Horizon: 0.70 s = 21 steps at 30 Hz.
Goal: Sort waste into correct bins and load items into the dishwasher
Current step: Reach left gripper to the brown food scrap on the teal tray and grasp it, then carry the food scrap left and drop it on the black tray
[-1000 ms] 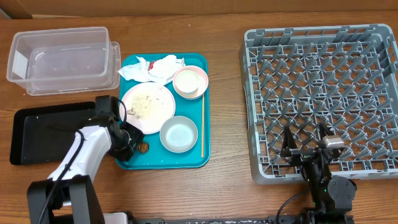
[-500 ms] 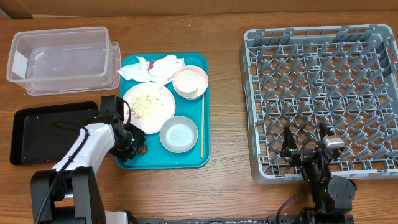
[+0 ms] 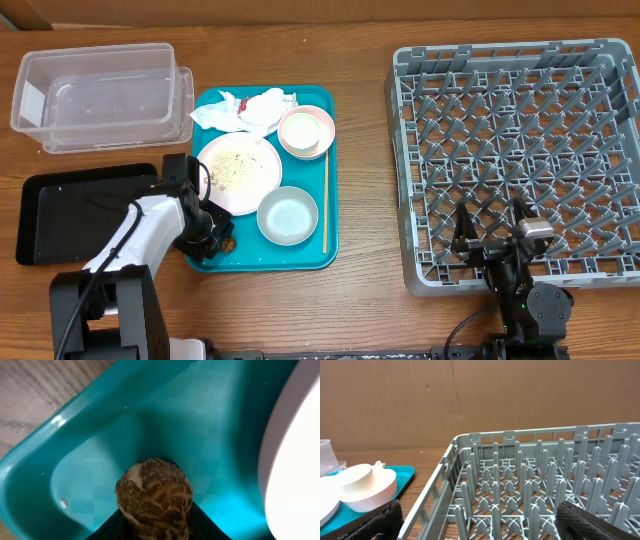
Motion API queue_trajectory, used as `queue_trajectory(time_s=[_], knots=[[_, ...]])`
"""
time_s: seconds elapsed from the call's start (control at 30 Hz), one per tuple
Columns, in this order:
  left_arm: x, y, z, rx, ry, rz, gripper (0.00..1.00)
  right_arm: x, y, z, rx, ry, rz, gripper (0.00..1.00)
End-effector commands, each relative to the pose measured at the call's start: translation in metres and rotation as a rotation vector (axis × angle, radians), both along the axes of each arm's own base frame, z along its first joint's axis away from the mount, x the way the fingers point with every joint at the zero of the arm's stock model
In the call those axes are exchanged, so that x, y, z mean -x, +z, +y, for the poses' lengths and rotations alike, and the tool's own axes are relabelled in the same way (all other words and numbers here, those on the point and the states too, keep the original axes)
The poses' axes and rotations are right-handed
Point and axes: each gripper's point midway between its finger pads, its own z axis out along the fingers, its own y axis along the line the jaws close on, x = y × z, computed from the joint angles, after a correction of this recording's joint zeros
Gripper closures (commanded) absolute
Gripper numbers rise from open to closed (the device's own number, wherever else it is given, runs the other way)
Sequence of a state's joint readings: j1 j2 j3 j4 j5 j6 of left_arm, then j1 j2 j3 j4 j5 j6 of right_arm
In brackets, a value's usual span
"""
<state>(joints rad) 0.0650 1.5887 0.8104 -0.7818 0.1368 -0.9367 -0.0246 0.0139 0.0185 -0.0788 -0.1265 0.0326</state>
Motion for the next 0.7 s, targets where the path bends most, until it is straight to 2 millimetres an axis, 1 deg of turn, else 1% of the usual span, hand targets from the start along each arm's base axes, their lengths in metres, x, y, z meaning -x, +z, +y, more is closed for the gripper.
queue_trajectory(time_s=[0.0, 0.1, 0.23, 0.3, 0.37, 0.43, 0.53, 0.6, 0.63, 0.67], knots=[[-0.016, 0.013, 0.004, -0.015, -0.024, -0.028, 0.72, 0.0, -0.001, -0.001, 0.004, -0.005, -0.007, 0.0], [-0.025, 0.028, 0.004, -0.018, -0.049, -0.038, 0.76, 0.0, -0.001, -0.001, 0.004, -0.005, -0.007, 0.0], [-0.039, 0.052, 0.007, -0.021, -0.055, -0.061, 0.76, 0.0, -0.001, -0.001, 0.004, -0.005, -0.007, 0.0], [-0.049, 0.065, 0.013, -0.026, -0.05, -0.086, 0.75, 0.0, -0.001, -0.001, 0.004, -0.005, -0.007, 0.0], [-0.061, 0.08, 0.022, -0.032, -0.033, -0.126, 0.76, 0.0, -0.001, -0.001, 0.004, -0.005, -0.007, 0.0], [-0.072, 0.094, 0.036, -0.041, 0.003, -0.164, 0.75, 0.0, -0.001, -0.001, 0.004, -0.005, -0.007, 0.0], [-0.082, 0.111, 0.064, -0.058, 0.082, -0.212, 0.74, 0.0, -0.001, -0.001, 0.004, -0.005, -0.007, 0.0], [-0.083, 0.116, 0.086, -0.076, 0.142, -0.23, 0.74, 0.0, -0.001, -0.001, 0.004, -0.005, -0.007, 0.0], [-0.082, 0.116, 0.096, -0.086, 0.169, -0.233, 0.74, 0.0, -0.001, -0.001, 0.004, -0.005, -0.007, 0.0], [-0.078, 0.116, 0.11, -0.103, 0.209, -0.23, 0.74, 0.0, -0.001, -0.001, 0.004, -0.005, -0.007, 0.0]])
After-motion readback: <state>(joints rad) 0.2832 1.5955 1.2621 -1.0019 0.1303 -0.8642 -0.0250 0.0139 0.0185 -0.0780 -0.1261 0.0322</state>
